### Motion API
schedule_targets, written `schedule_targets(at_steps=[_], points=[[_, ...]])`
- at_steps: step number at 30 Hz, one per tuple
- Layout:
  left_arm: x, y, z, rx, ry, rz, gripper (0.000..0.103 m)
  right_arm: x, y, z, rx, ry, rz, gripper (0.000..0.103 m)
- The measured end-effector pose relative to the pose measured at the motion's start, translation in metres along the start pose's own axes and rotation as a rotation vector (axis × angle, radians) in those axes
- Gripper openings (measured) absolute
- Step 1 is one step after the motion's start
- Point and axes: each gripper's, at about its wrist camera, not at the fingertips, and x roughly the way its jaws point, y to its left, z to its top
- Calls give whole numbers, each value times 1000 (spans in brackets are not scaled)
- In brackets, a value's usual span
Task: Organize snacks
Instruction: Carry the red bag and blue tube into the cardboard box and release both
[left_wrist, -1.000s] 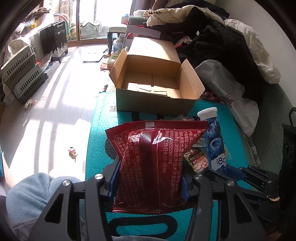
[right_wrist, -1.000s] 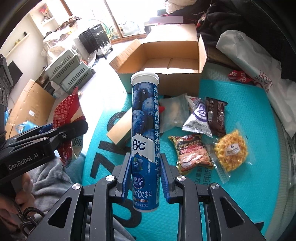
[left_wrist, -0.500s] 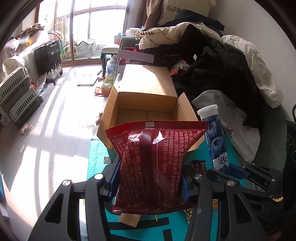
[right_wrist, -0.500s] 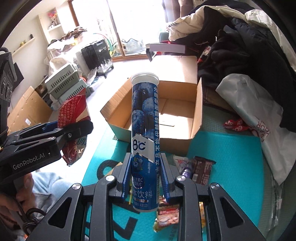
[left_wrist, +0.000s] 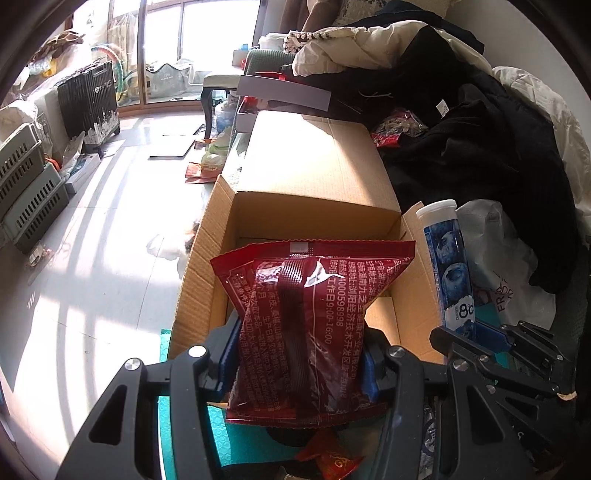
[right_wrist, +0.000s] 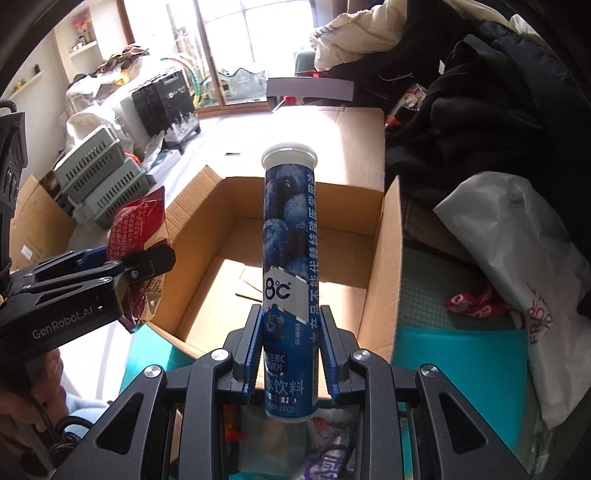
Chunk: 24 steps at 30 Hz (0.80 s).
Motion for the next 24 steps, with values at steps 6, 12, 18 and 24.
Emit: schedule_targets(at_steps=[6, 12, 18, 24], points=[[38, 12, 4, 15, 48, 31, 51, 45, -5, 15, 6, 48, -29, 28], [57, 16, 2, 36, 74, 72, 51, 73, -8, 19, 25, 92, -52, 28], [57, 8, 0, 107, 64, 86, 51, 85, -9, 20, 54, 104, -85, 33], [55, -3, -1, 144, 77, 126, 53, 72, -5, 17, 29, 77, -155, 73]])
